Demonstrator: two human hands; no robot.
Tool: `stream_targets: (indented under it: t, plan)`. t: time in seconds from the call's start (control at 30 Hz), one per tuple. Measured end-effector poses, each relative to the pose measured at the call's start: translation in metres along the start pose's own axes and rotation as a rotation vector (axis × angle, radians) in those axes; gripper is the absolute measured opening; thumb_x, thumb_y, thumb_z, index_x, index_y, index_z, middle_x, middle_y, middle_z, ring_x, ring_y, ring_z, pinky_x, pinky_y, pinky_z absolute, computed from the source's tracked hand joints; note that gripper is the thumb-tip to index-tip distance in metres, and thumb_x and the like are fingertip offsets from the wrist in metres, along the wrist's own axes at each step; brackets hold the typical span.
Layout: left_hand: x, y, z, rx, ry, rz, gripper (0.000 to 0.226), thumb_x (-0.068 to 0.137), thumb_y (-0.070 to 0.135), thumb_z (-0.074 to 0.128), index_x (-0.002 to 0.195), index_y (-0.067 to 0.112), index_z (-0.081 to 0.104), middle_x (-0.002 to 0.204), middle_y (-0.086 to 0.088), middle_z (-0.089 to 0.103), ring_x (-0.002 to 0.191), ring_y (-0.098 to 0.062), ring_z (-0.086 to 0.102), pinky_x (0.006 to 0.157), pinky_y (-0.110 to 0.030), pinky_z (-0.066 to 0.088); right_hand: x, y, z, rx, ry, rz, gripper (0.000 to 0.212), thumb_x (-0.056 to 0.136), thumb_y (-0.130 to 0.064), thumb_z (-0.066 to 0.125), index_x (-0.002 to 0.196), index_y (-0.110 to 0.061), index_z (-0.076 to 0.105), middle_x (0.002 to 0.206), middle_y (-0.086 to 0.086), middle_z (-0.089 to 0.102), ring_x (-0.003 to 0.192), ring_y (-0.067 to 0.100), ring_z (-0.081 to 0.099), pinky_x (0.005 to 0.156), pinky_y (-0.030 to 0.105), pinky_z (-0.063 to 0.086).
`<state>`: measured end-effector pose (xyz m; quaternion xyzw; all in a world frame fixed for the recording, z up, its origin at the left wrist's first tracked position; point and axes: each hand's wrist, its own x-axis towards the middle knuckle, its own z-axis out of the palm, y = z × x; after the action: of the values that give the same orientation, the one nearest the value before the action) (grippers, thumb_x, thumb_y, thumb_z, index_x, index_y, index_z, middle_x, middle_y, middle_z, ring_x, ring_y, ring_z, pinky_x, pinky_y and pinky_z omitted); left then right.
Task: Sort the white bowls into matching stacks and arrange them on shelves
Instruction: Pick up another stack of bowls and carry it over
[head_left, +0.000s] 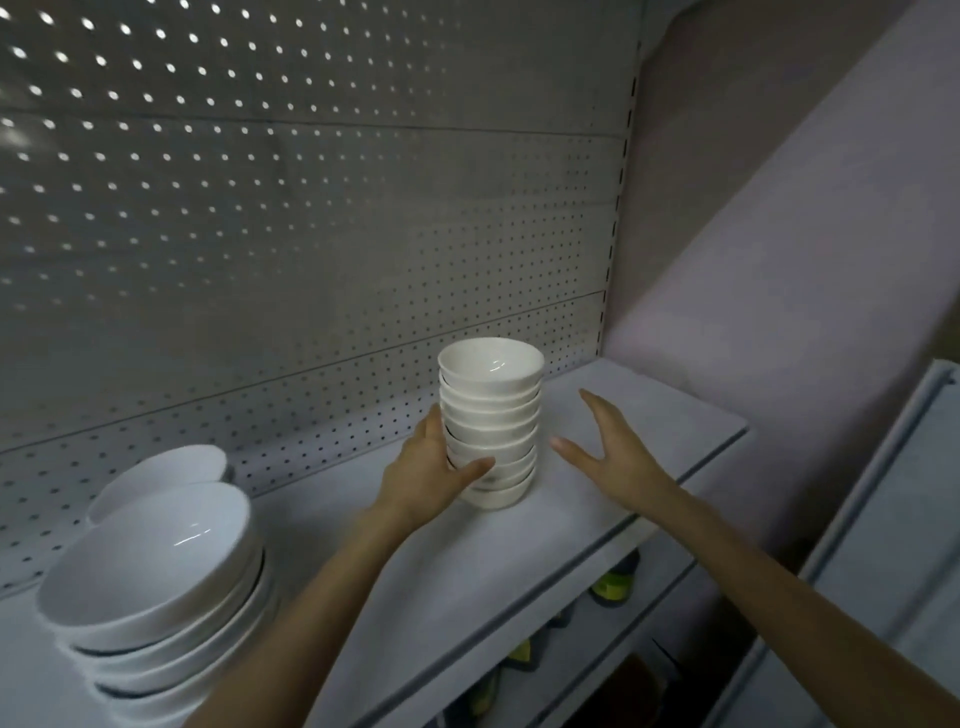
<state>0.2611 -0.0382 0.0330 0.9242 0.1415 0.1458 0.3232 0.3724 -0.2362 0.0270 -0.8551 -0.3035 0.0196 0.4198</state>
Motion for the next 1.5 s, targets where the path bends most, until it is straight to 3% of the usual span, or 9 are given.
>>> stream_targets:
  t: [0.17, 0.3, 0.43, 0.57, 0.73, 0.87, 1.1, 1.27, 1.5]
  plan:
    - [0.027, -0.001, 0.005, -0.207, 0.045, -0.031, 0.106, 0.063, 0.070, 0.070, 0.147, 0.032, 0.016, 0.149, 0.012, 0.033, 0.133, -0.011, 0.036, 0.108, -0.037, 0.036, 0.051, 0.011, -0.001, 0.202, -0.133, -0.078, 0.099, 0.071, -0.059, 0.059, 0.148, -0.027, 0.005, 0.156, -0.008, 0.011, 0.140, 0.010, 0.020, 0.114, 0.037, 0.024]
    - [0.042, 0.002, 0.006, -0.356, 0.017, -0.073, 0.110, 0.059, 0.047, 0.081, 0.145, 0.032, 0.014, 0.135, 0.021, 0.037, 0.125, -0.003, 0.038, 0.107, -0.027, 0.034, 0.082, 0.021, -0.002, 0.299, -0.299, -0.128, 0.110, 0.063, -0.060, 0.070, 0.147, -0.035, 0.003, 0.155, -0.015, 0.011, 0.136, 0.004, 0.022, 0.112, 0.037, 0.027]
    - [0.048, -0.003, 0.013, -0.386, -0.033, -0.084, 0.114, 0.060, 0.037, 0.085, 0.144, 0.038, 0.008, 0.134, 0.031, 0.038, 0.125, 0.005, 0.043, 0.100, -0.013, 0.039, 0.101, 0.033, 0.010, 0.351, -0.488, -0.209, 0.113, 0.058, -0.057, 0.079, 0.141, -0.047, 0.003, 0.143, -0.034, 0.023, 0.132, -0.010, 0.029, 0.107, 0.025, 0.032]
    - [0.054, -0.009, 0.015, -0.407, -0.009, -0.126, 0.116, 0.062, 0.030, 0.088, 0.147, 0.035, 0.010, 0.140, 0.022, 0.041, 0.126, 0.000, 0.045, 0.103, -0.022, 0.042, 0.114, 0.042, 0.020, 0.410, -0.554, -0.209, 0.124, 0.054, -0.055, 0.082, 0.145, -0.040, 0.000, 0.136, -0.039, 0.027, 0.128, -0.013, 0.033, 0.106, 0.021, 0.036]
    - [0.057, -0.014, 0.017, -0.417, 0.004, -0.148, 0.116, 0.059, 0.029, 0.089, 0.147, 0.036, 0.014, 0.139, 0.020, 0.044, 0.126, 0.001, 0.045, 0.104, -0.026, 0.041, 0.124, 0.045, 0.026, 0.461, -0.560, -0.232, 0.126, 0.052, -0.045, 0.085, 0.147, -0.027, 0.005, 0.132, -0.035, 0.034, 0.124, -0.012, 0.040, 0.103, 0.018, 0.040]
    - [0.060, -0.015, 0.018, -0.464, 0.050, -0.164, 0.109, 0.060, 0.013, 0.089, 0.145, 0.030, 0.025, 0.135, 0.014, 0.051, 0.124, -0.005, 0.050, 0.105, -0.033, 0.043, 0.129, 0.046, 0.030, 0.516, -0.522, -0.229, 0.133, 0.044, -0.054, 0.086, 0.147, -0.029, 0.006, 0.139, -0.023, 0.037, 0.131, 0.004, 0.039, 0.108, 0.031, 0.038]
    - [0.060, -0.010, 0.018, -0.521, 0.106, -0.169, 0.106, 0.059, 0.004, 0.088, 0.145, 0.024, 0.028, 0.132, 0.007, 0.055, 0.123, -0.008, 0.053, 0.106, -0.038, 0.043, 0.135, 0.043, 0.030, 0.572, -0.498, -0.259, 0.128, 0.043, -0.047, 0.088, 0.145, -0.038, 0.011, 0.139, -0.018, 0.041, 0.131, 0.000, 0.038, 0.110, 0.034, 0.036]
    - [0.060, 0.004, 0.001, -0.540, 0.145, -0.102, 0.107, 0.058, 0.014, 0.087, 0.146, 0.026, 0.027, 0.132, 0.004, 0.057, 0.121, -0.012, 0.055, 0.104, -0.040, 0.045, 0.142, 0.023, 0.019, 0.631, -0.471, -0.329, 0.128, 0.044, -0.051, 0.089, 0.146, -0.038, 0.012, 0.142, -0.016, 0.041, 0.132, 0.001, 0.038, 0.110, 0.034, 0.035]
    - [0.040, 0.032, -0.034, -0.569, 0.363, -0.031, 0.107, 0.056, 0.026, 0.086, 0.144, 0.036, 0.025, 0.130, 0.003, 0.060, 0.118, -0.013, 0.058, 0.098, -0.038, 0.050, 0.142, -0.031, 0.007, 0.764, -0.442, -0.449, 0.122, 0.046, -0.054, 0.086, 0.145, -0.036, 0.016, 0.127, -0.024, 0.054, 0.123, 0.008, 0.051, 0.097, 0.034, 0.047]
